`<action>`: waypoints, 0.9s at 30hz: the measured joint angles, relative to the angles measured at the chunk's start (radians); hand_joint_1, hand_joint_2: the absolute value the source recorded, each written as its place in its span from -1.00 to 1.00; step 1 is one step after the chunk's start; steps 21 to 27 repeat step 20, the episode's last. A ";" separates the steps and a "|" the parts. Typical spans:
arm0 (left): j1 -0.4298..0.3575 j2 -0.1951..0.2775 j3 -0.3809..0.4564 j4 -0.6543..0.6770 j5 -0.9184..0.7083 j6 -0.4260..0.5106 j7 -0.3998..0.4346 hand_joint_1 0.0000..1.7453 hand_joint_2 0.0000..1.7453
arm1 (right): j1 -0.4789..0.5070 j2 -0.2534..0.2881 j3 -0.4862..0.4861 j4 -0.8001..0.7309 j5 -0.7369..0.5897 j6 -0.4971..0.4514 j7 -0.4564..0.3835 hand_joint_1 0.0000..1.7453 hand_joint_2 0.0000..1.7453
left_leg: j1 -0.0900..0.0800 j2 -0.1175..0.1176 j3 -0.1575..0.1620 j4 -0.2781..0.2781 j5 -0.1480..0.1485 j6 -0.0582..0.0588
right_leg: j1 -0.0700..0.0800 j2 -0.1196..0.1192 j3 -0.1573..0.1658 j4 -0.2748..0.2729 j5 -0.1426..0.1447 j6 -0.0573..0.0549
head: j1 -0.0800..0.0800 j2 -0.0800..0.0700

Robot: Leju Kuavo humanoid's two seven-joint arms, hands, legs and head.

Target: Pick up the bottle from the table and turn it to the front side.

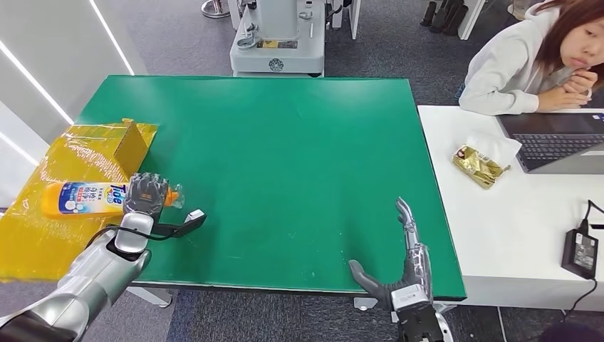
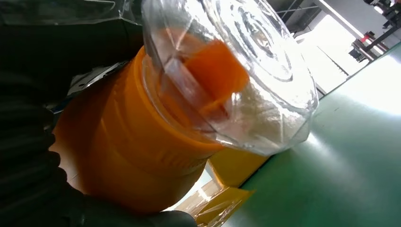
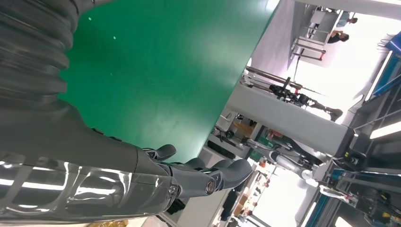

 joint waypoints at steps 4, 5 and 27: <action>0.004 0.014 0.000 0.010 -0.002 -0.024 -0.004 1.00 1.00 | 0.002 0.005 -0.001 -0.002 0.002 0.014 0.003 -1.00 1.00 | 0.000 0.000 0.000 0.000 0.000 0.000 | 0.000 0.000 0.000 0.000 0.000 0.000 | 0.000 0.000; 0.004 0.018 0.000 0.011 -0.002 -0.033 -0.006 1.00 1.00 | 0.002 0.007 -0.001 -0.003 0.002 0.017 0.005 -1.00 1.00 | 0.000 0.000 0.000 0.000 0.000 0.000 | 0.000 0.000 0.000 0.000 0.000 0.000 | 0.000 0.000; 0.012 0.046 0.059 0.028 0.008 -0.049 -0.024 -1.00 1.00 | 0.015 0.027 -0.001 -0.021 0.025 0.043 0.033 -1.00 1.00 | 0.000 0.000 0.000 0.000 0.000 0.000 | 0.000 0.000 0.000 0.000 0.000 0.000 | 0.000 0.000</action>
